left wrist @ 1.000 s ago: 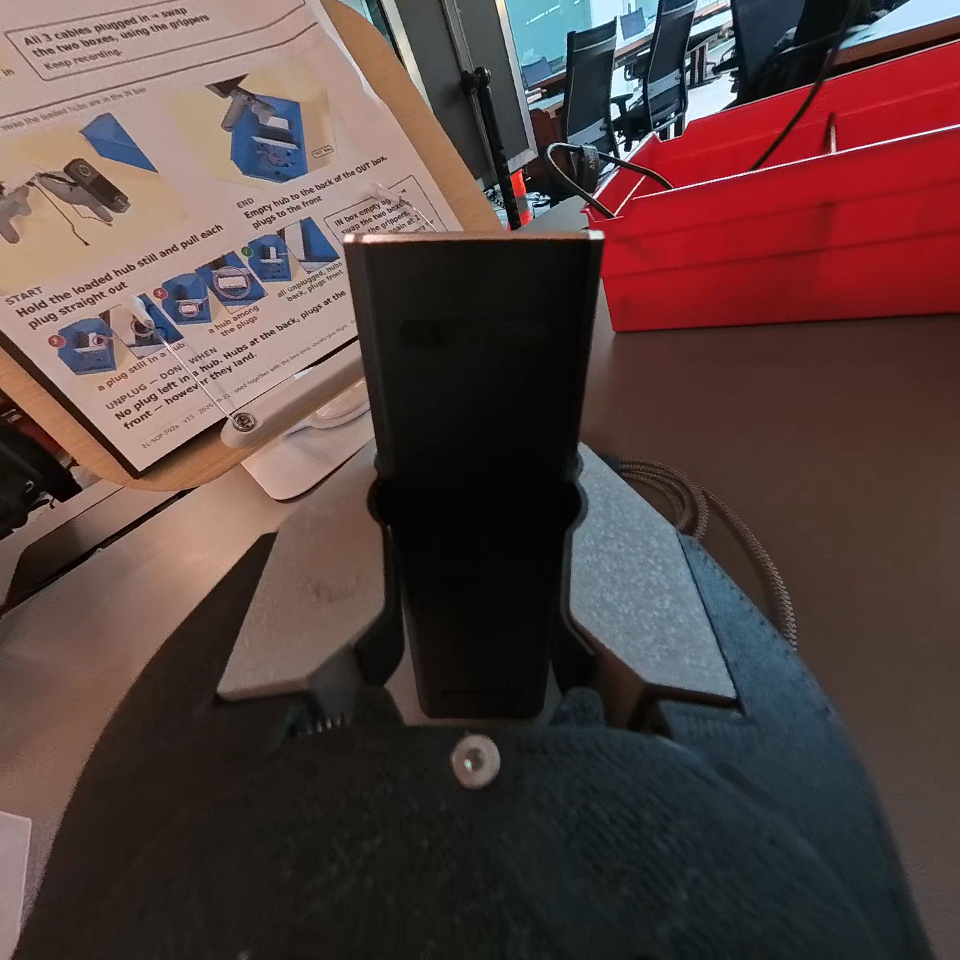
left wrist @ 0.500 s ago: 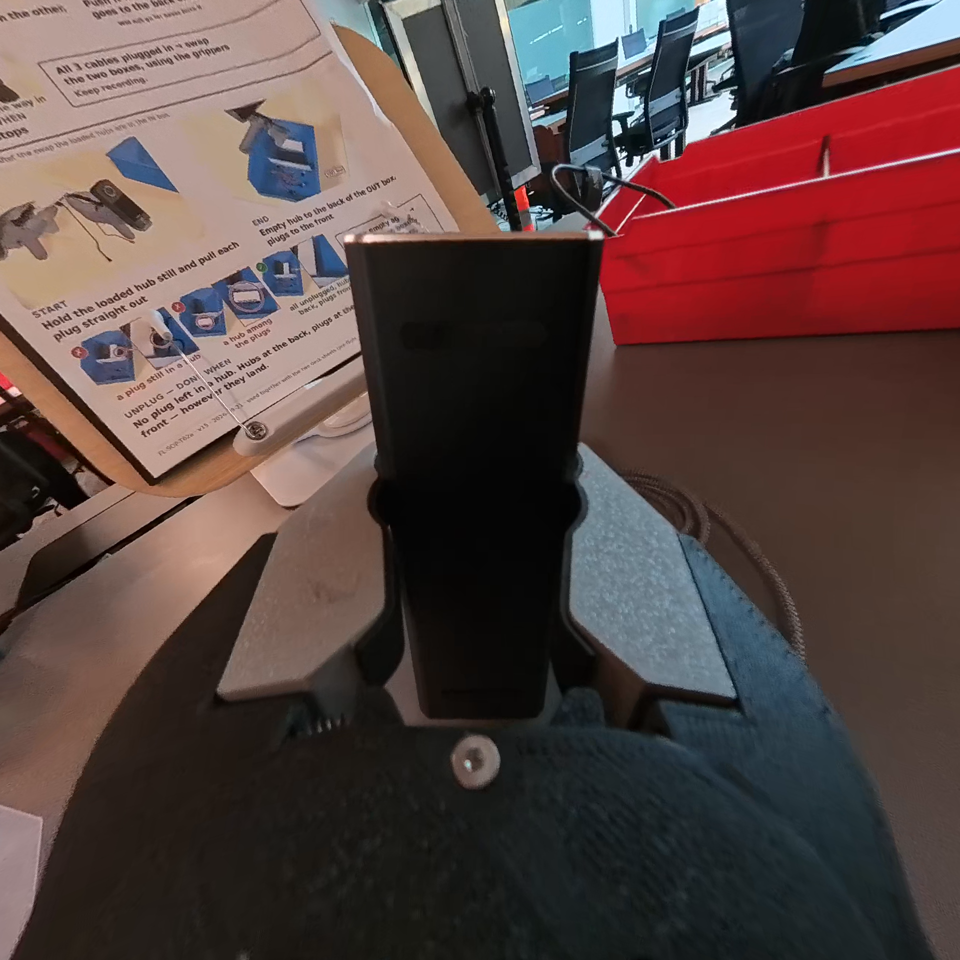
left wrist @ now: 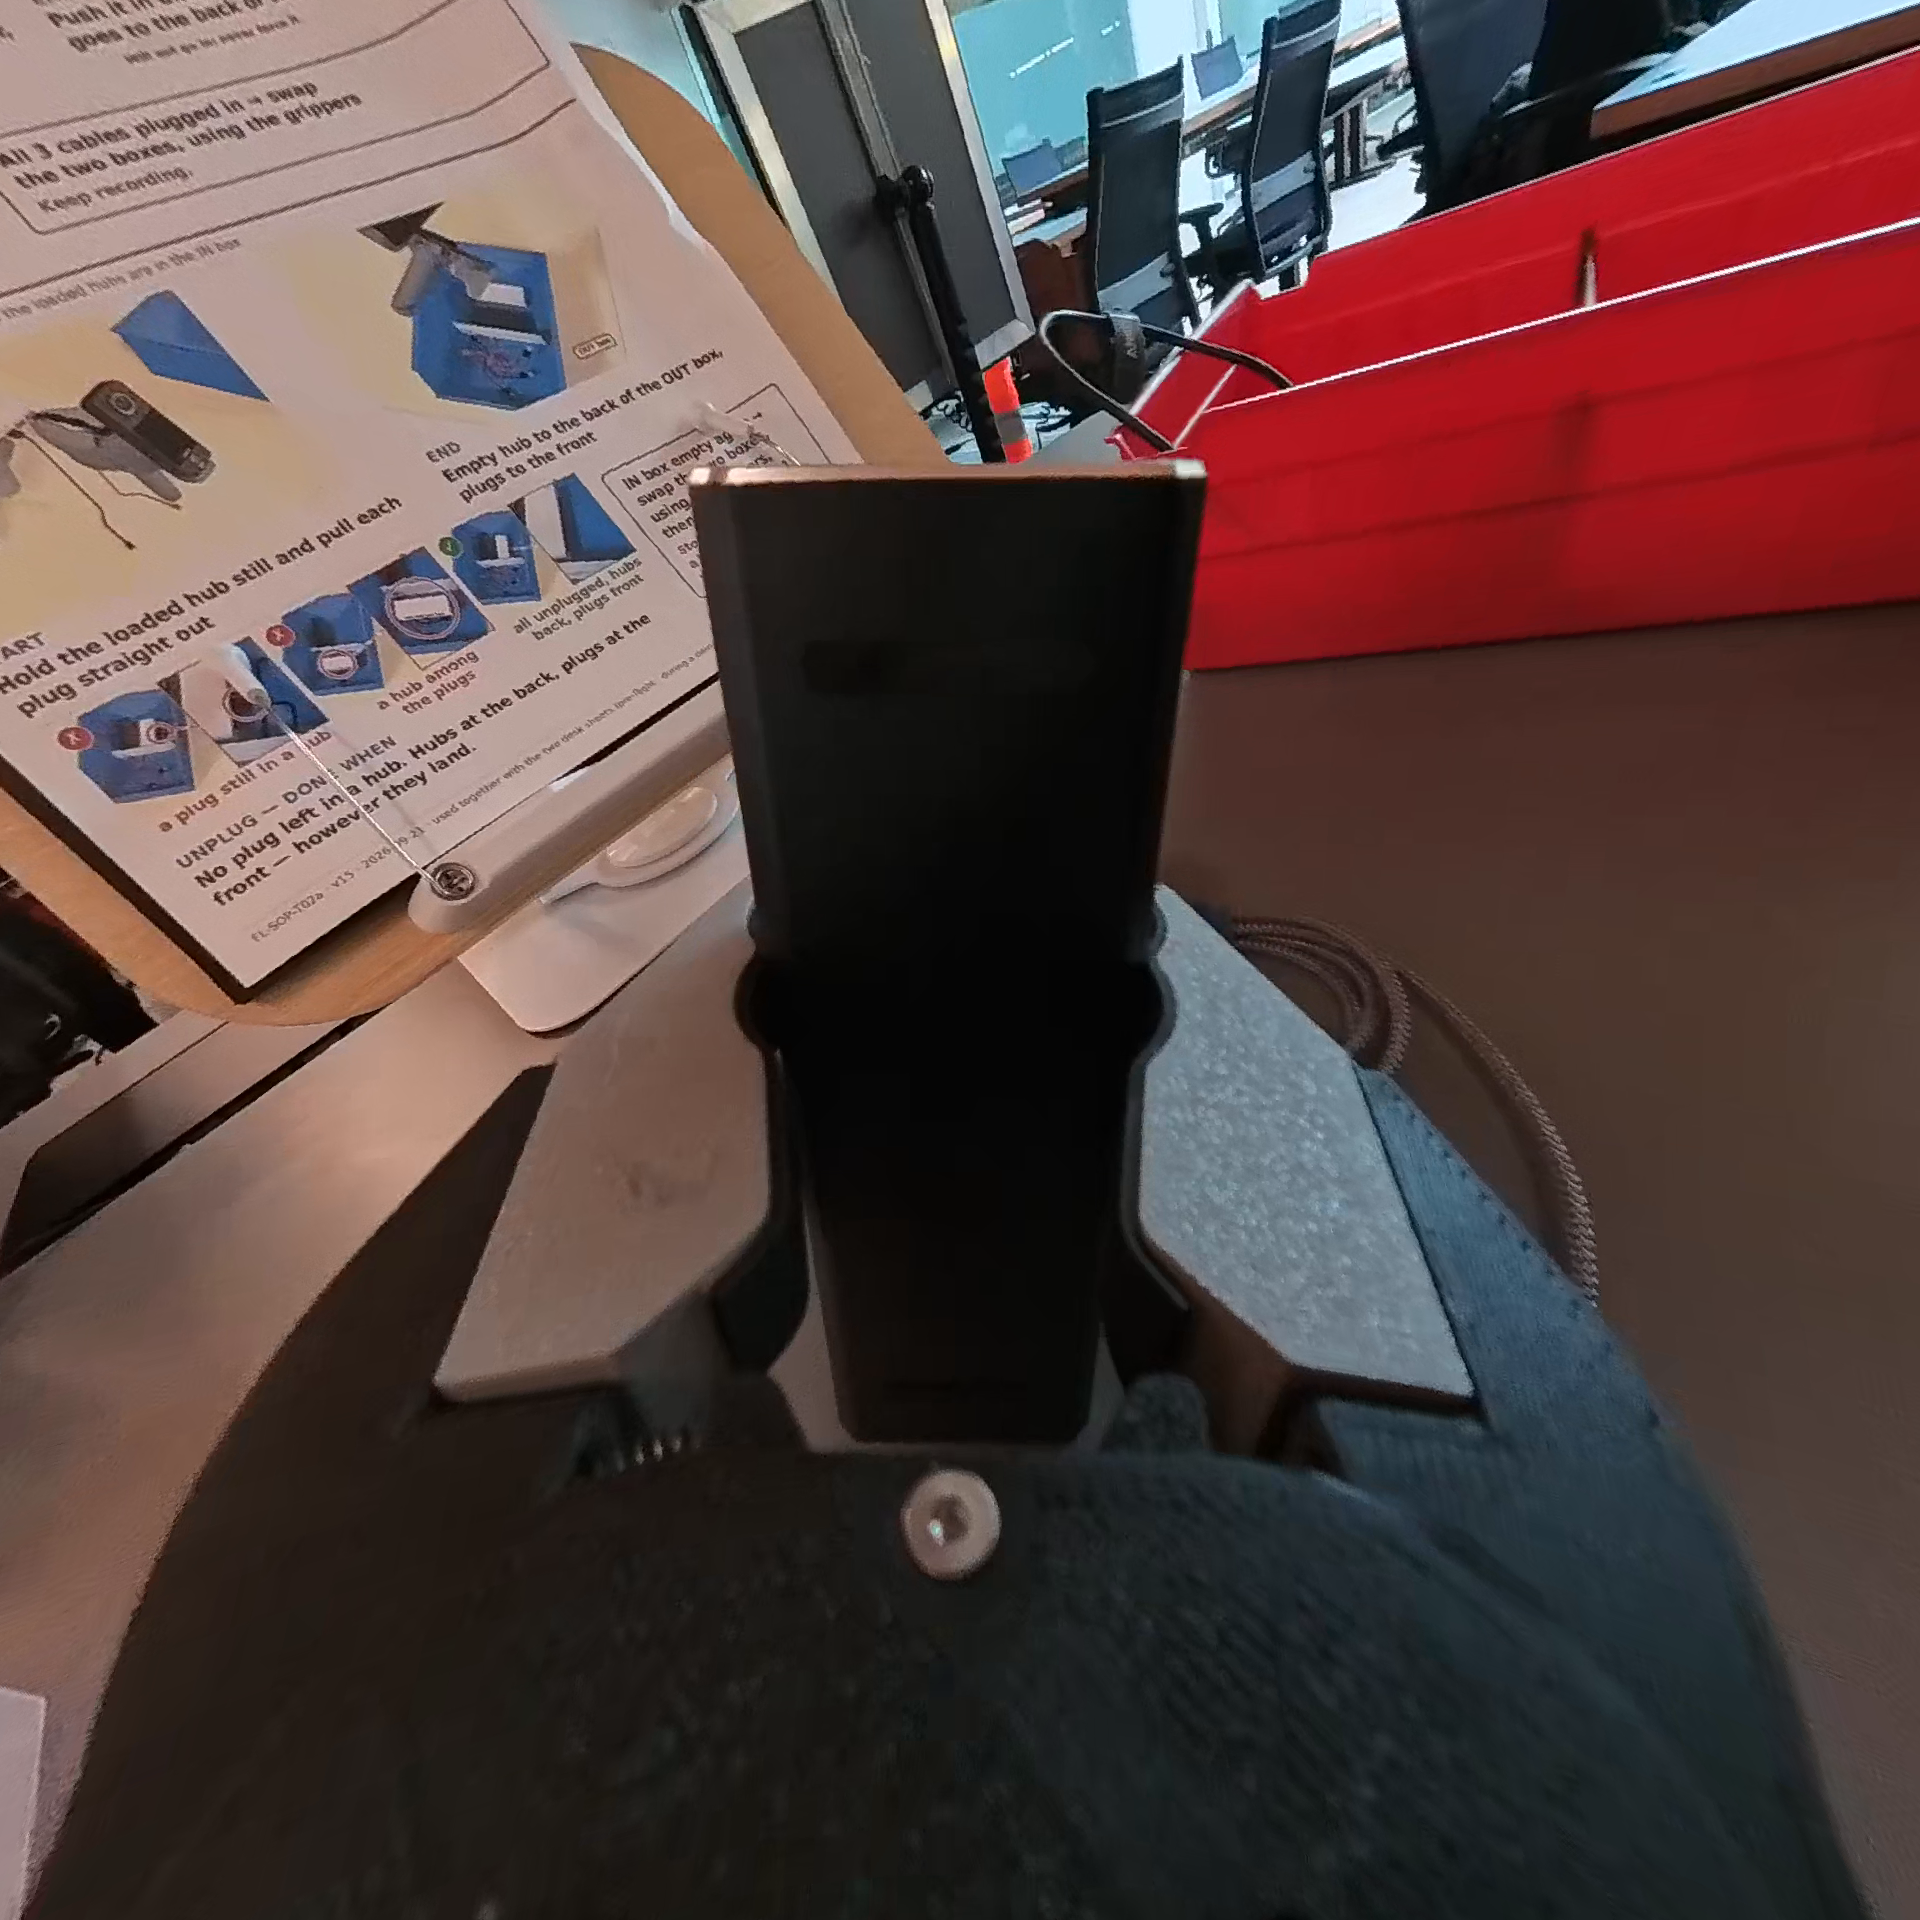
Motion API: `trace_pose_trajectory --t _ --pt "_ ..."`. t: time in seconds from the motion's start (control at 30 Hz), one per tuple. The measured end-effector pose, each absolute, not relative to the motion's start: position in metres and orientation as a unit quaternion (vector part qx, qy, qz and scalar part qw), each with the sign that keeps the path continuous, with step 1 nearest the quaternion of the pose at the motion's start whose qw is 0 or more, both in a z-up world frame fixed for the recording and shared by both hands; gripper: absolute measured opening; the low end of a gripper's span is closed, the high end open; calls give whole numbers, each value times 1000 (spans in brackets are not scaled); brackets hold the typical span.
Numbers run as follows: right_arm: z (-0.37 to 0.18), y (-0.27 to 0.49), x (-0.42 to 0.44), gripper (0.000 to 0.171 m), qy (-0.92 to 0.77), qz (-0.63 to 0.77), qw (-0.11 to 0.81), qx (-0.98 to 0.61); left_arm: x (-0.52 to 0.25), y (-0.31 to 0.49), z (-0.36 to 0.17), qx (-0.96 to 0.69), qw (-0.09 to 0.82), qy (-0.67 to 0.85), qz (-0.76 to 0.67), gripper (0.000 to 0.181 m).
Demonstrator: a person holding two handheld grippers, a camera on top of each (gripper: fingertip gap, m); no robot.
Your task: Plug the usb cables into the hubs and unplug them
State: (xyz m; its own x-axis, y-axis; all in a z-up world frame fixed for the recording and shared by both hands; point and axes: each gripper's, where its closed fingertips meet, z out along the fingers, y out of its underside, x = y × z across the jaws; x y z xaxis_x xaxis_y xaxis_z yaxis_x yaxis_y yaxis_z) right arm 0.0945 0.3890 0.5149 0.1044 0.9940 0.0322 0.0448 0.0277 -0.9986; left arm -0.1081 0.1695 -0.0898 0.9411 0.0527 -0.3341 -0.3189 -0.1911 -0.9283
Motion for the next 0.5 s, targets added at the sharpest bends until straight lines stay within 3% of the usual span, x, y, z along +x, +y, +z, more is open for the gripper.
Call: trace_pose_trajectory --t 0.33,0.5 --pt "591 383 105 5 -463 454 545 -531 -110 170 -89 -755 637 80 134 67" --pt "579 396 97 5 -475 433 547 -536 -112 170 -89 -757 636 74 126 68"
